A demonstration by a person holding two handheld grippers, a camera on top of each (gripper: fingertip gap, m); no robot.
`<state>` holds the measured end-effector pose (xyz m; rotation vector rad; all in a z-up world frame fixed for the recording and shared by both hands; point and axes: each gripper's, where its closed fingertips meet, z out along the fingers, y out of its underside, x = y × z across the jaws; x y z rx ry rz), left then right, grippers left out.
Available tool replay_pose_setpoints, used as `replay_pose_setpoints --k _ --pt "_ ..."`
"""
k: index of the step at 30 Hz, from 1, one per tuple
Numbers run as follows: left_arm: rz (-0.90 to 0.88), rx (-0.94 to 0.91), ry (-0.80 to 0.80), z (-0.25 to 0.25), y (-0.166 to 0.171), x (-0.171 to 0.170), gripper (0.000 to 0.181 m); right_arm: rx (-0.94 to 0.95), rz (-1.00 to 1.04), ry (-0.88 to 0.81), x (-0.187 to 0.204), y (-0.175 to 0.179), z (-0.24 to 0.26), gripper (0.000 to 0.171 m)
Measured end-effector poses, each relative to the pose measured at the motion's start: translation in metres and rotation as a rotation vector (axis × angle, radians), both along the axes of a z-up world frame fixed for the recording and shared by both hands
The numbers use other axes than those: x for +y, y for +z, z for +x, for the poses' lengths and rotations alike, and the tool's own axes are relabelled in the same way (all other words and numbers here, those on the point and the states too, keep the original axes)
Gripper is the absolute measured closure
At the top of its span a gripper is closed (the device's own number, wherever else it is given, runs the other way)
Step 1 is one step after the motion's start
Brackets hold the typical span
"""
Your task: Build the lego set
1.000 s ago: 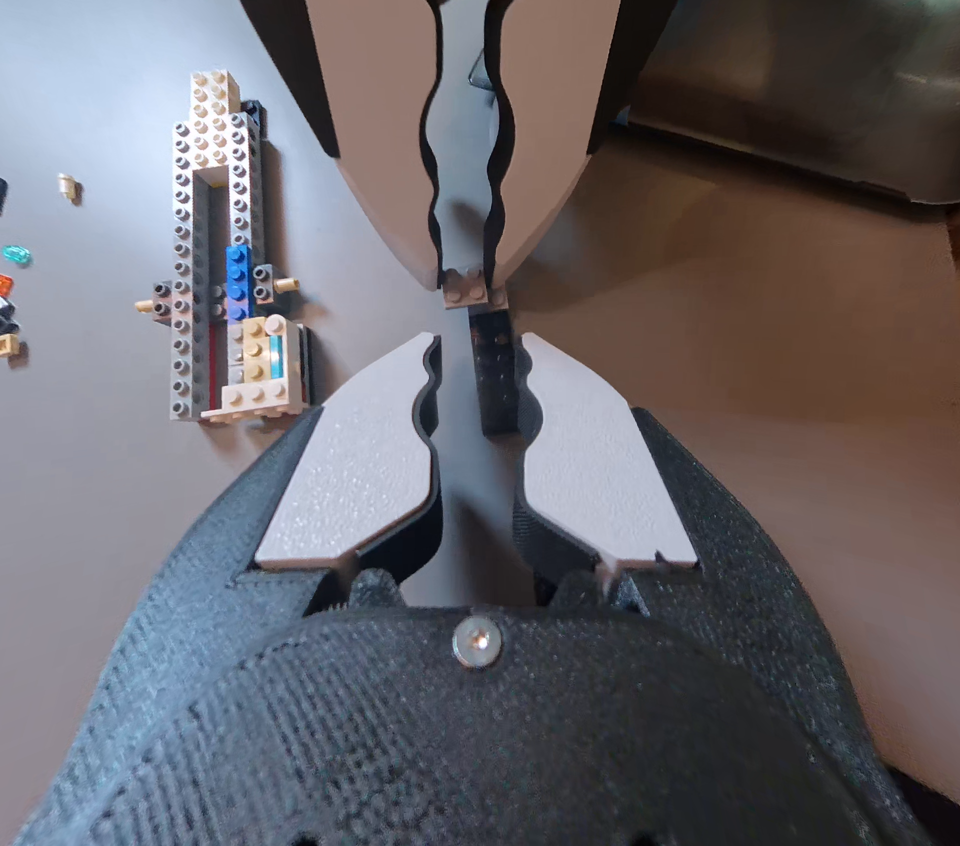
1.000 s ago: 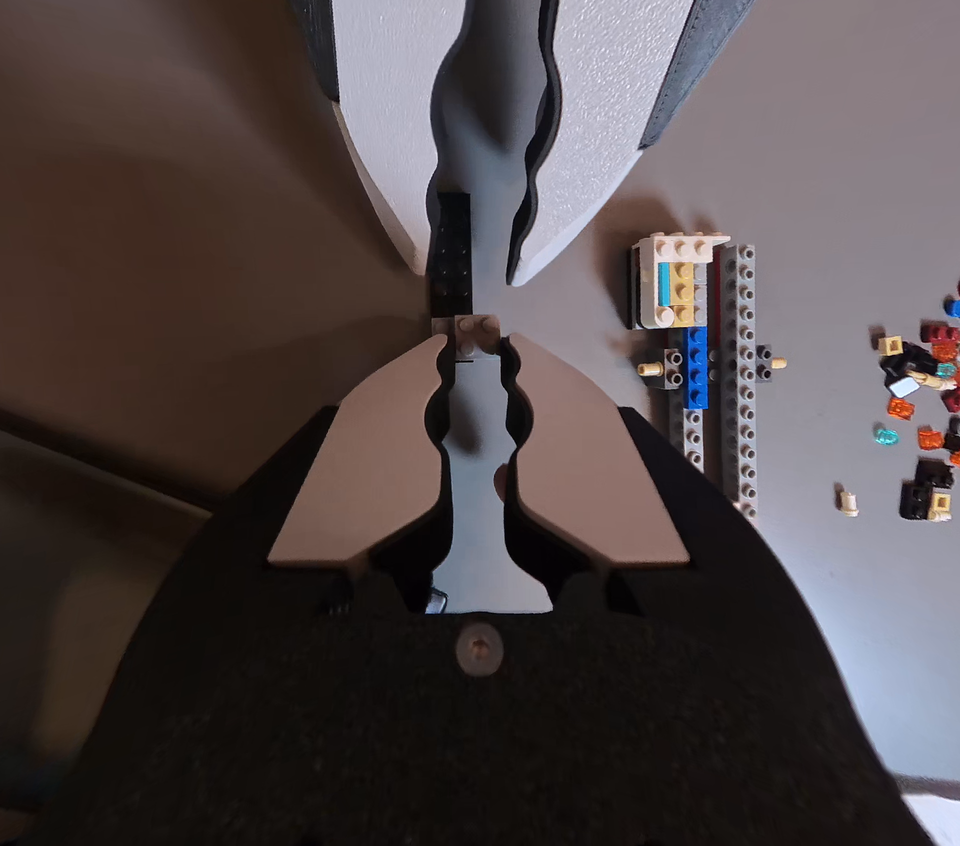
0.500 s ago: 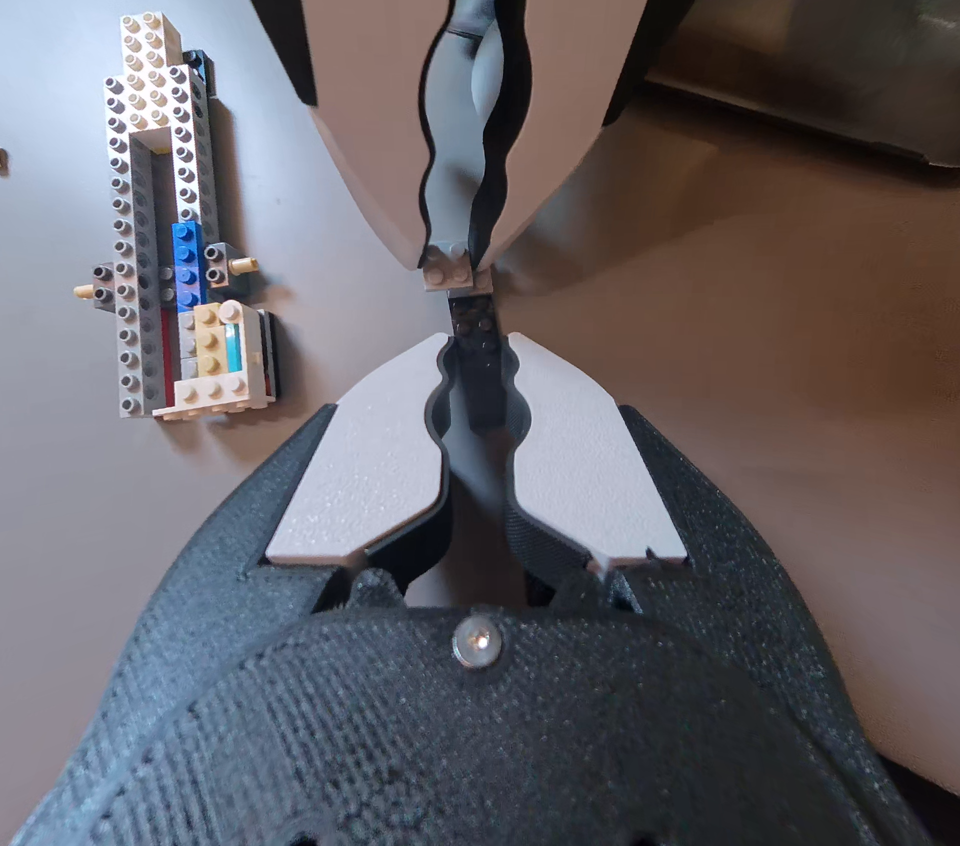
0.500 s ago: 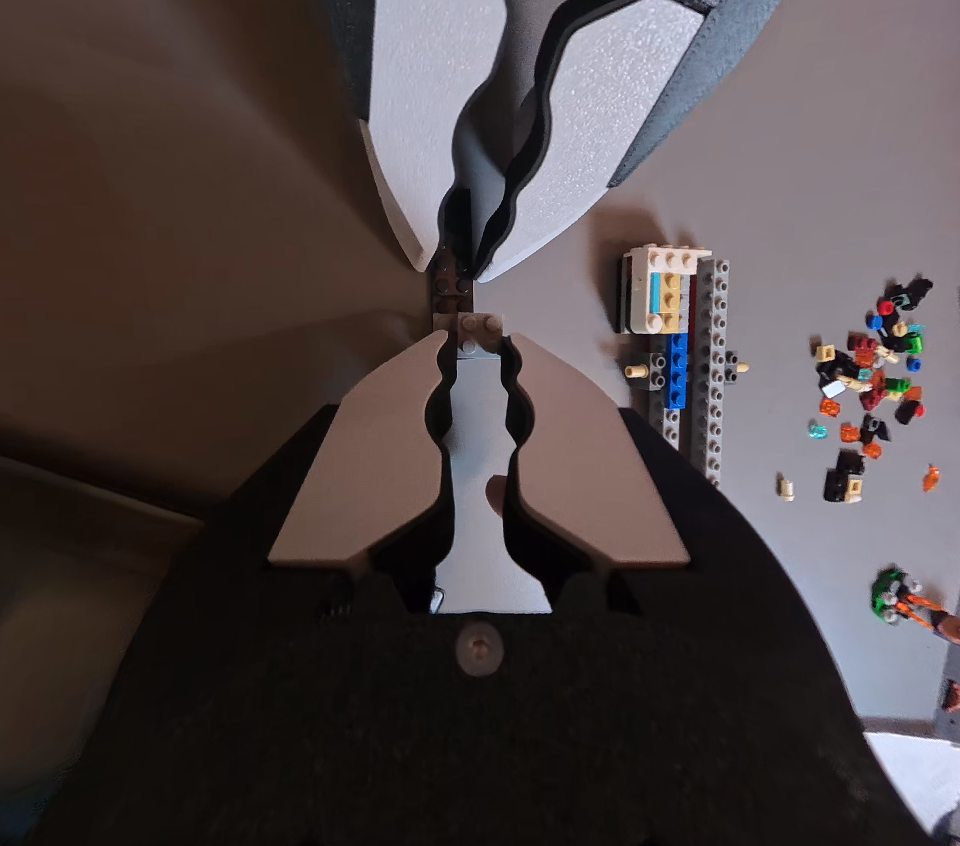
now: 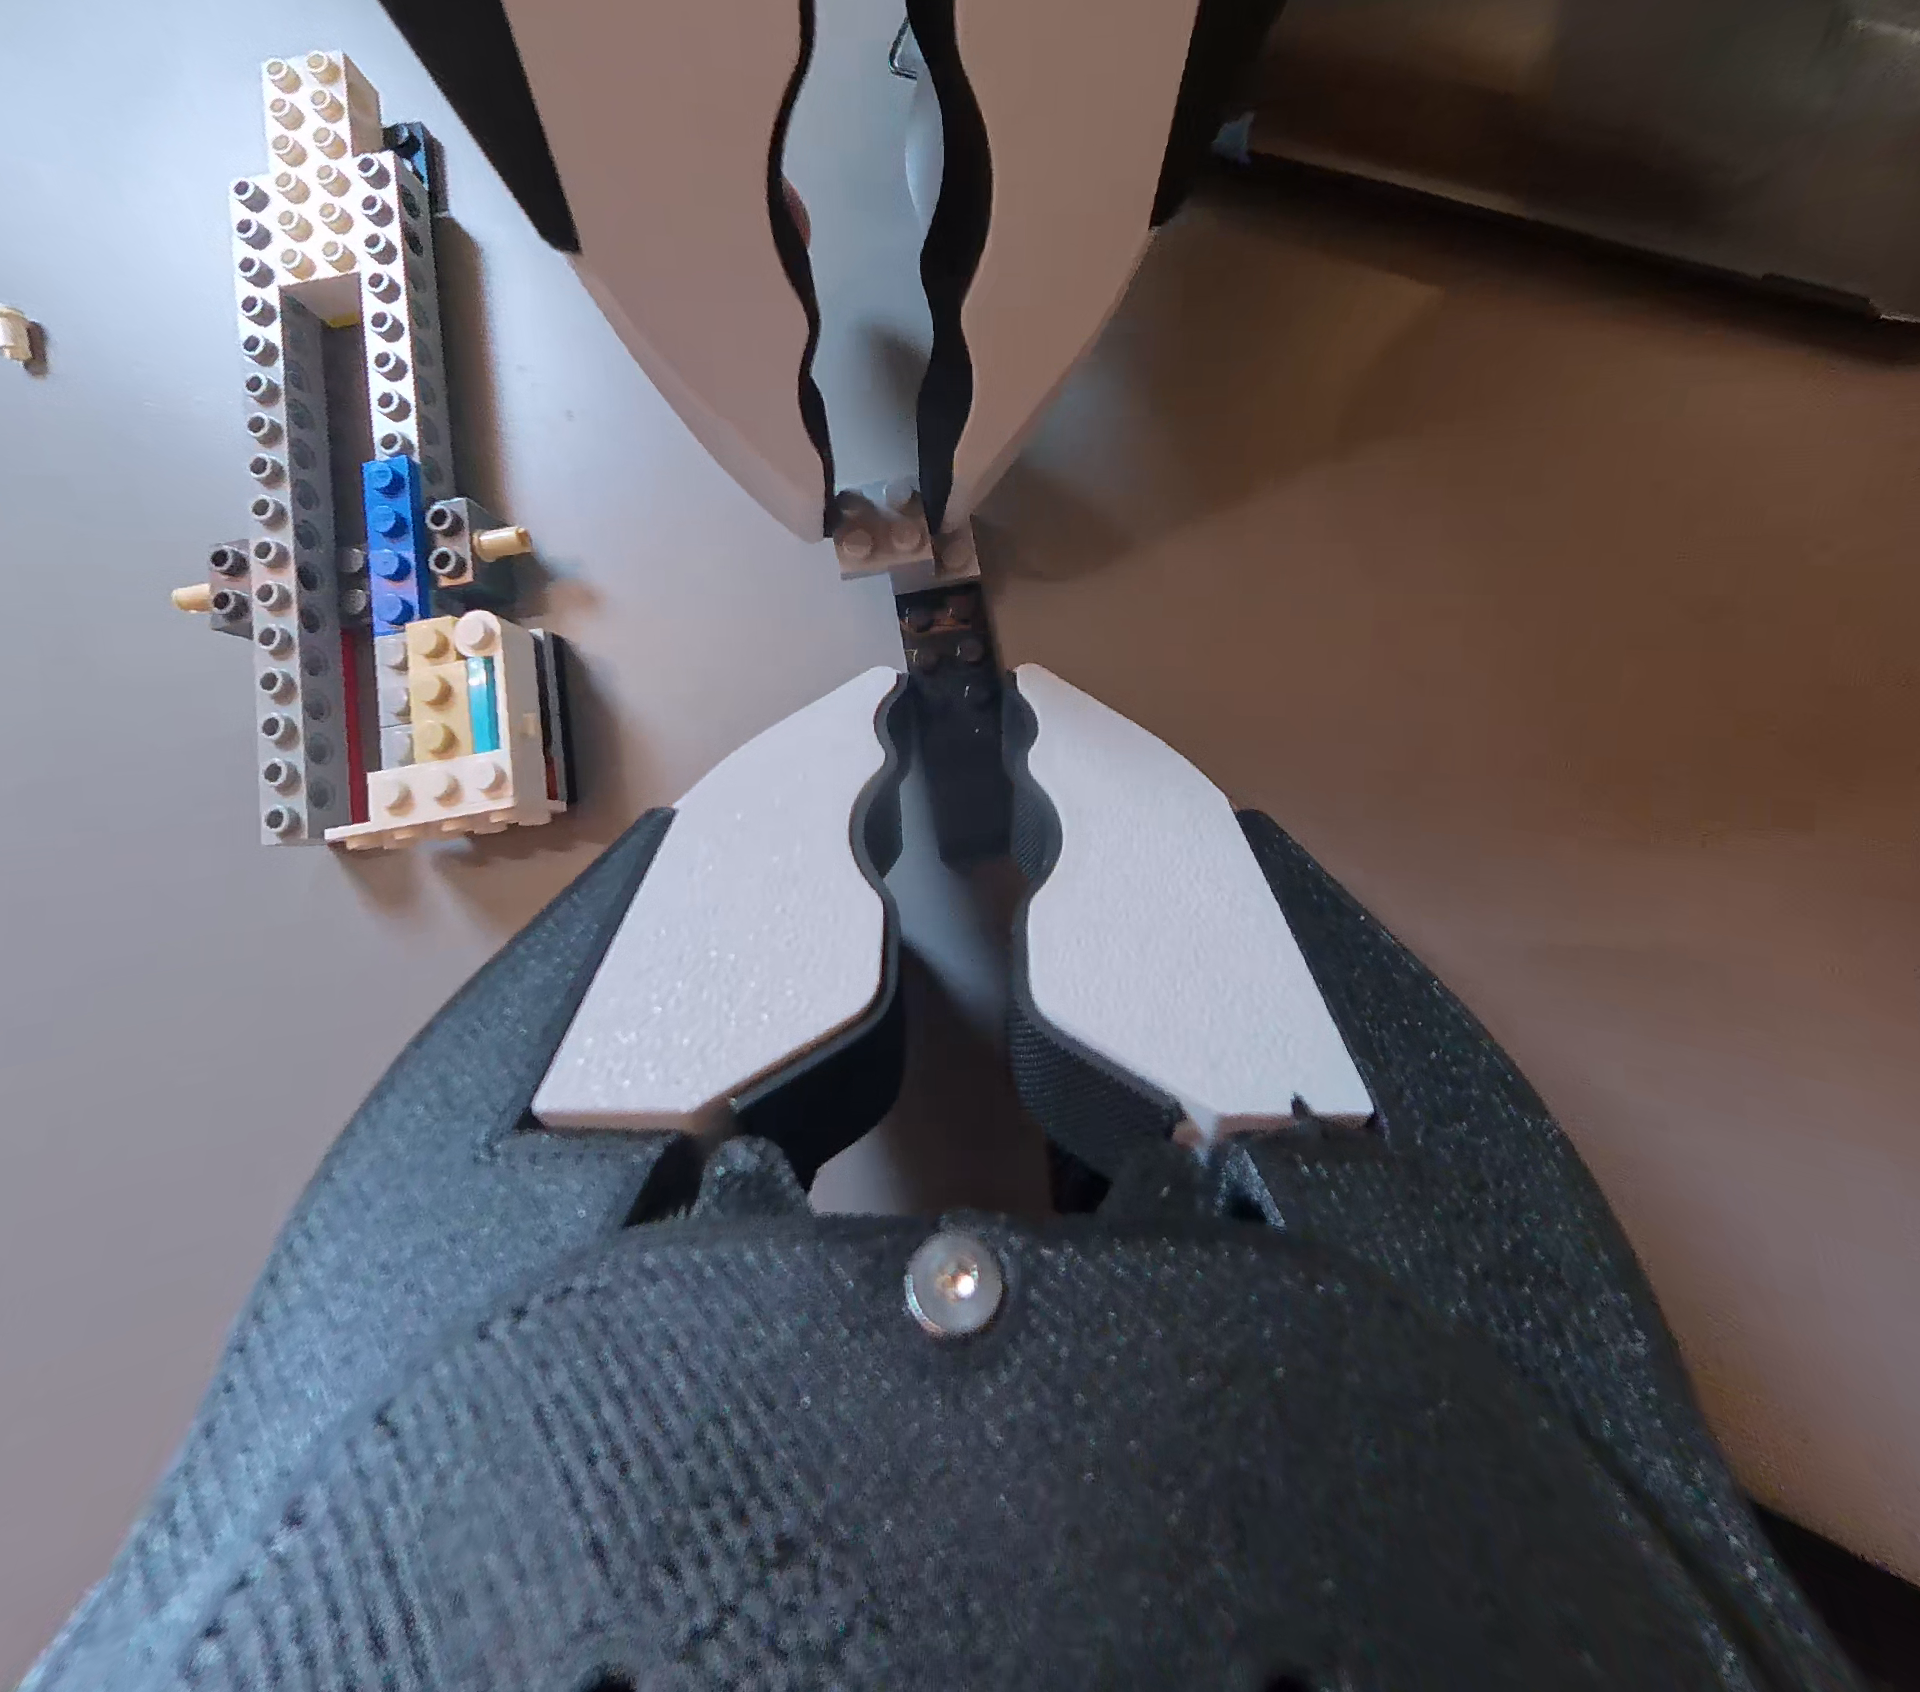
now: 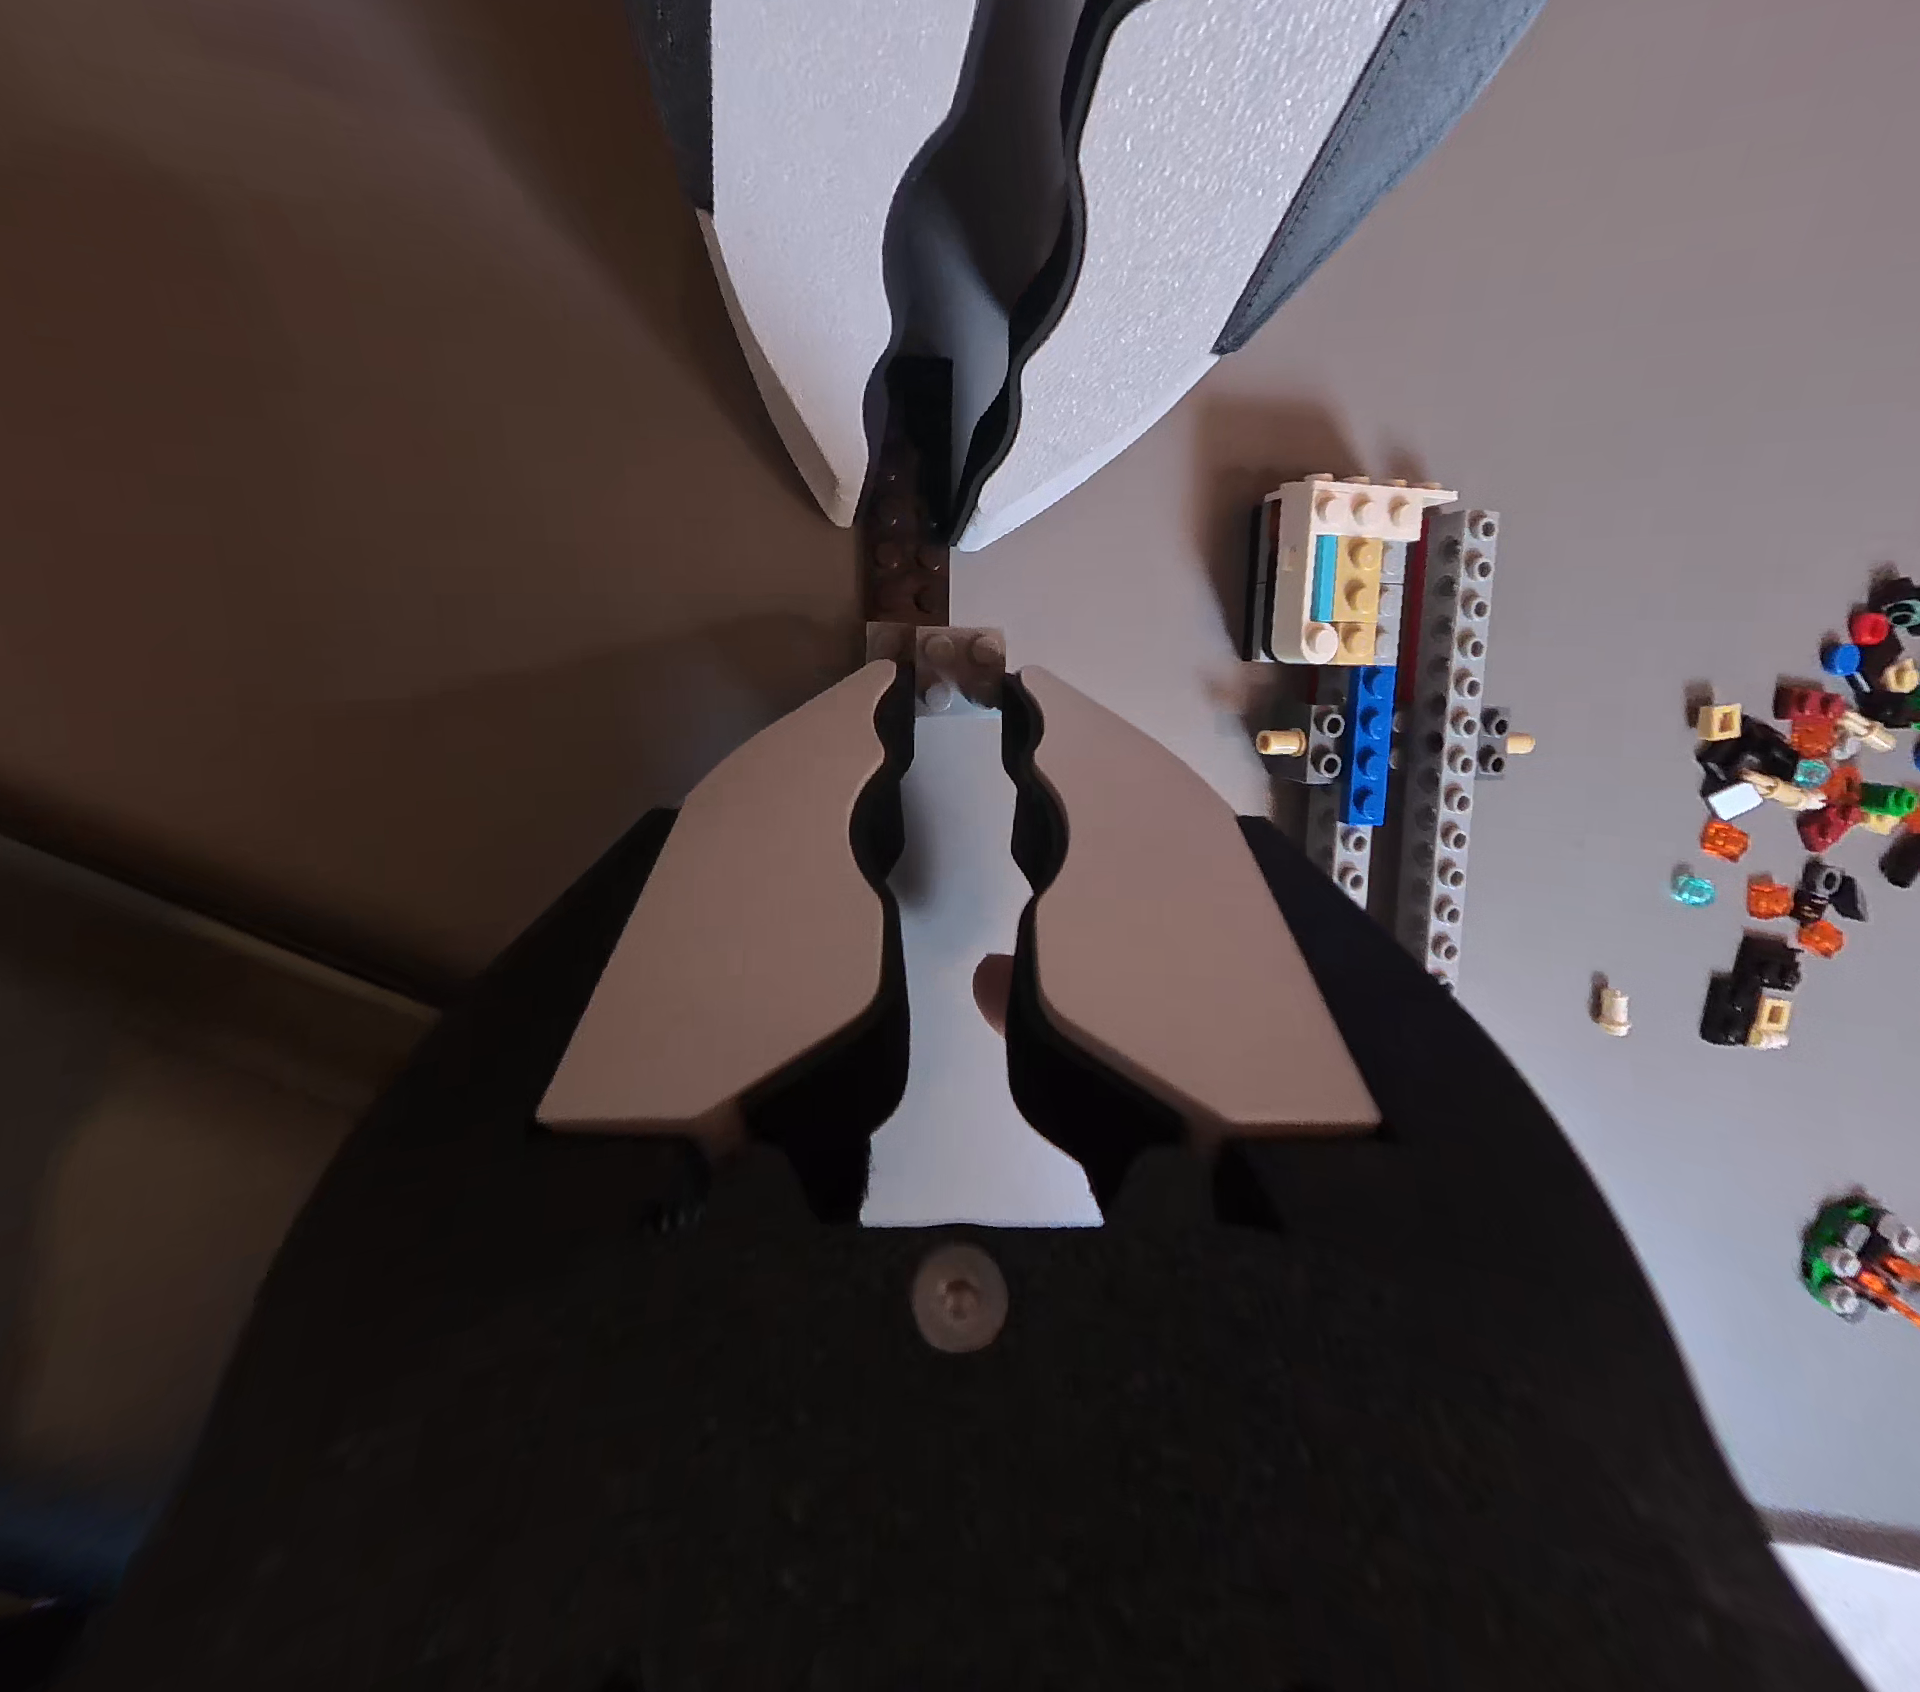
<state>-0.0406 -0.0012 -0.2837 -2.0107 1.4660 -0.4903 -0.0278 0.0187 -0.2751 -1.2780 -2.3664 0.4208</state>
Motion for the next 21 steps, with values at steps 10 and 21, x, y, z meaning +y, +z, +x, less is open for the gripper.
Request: replay_pose_setpoints --k 10,21 --pt "-0.018 -0.019 -0.008 0.0013 0.0 -0.0001 0.164 -0.084 0.146 0.043 -0.0019 -0.0001 -0.0016 0.155" --pt "0.006 -0.026 -0.007 -0.0008 0.0006 -0.0013 0.159 -0.102 0.169 0.062 -0.004 -0.0001 -0.0031 0.155"
